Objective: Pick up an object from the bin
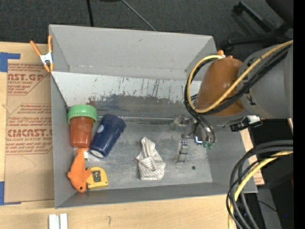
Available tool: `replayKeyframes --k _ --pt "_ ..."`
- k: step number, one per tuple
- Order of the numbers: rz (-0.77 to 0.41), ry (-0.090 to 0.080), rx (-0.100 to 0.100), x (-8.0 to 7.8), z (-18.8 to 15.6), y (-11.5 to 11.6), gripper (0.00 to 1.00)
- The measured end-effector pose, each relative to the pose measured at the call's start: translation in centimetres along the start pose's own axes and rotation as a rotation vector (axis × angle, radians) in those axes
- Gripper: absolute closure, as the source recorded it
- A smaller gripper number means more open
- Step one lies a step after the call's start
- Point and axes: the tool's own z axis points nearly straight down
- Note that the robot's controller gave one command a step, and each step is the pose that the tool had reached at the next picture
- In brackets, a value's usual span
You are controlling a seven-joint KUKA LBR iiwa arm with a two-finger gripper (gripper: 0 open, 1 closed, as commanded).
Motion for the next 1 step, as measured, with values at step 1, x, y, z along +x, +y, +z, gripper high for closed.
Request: replayKeyframes --k 1 --pt "-0.111 -0.002 0.000 -0.62 4.76 2.93 0.00"
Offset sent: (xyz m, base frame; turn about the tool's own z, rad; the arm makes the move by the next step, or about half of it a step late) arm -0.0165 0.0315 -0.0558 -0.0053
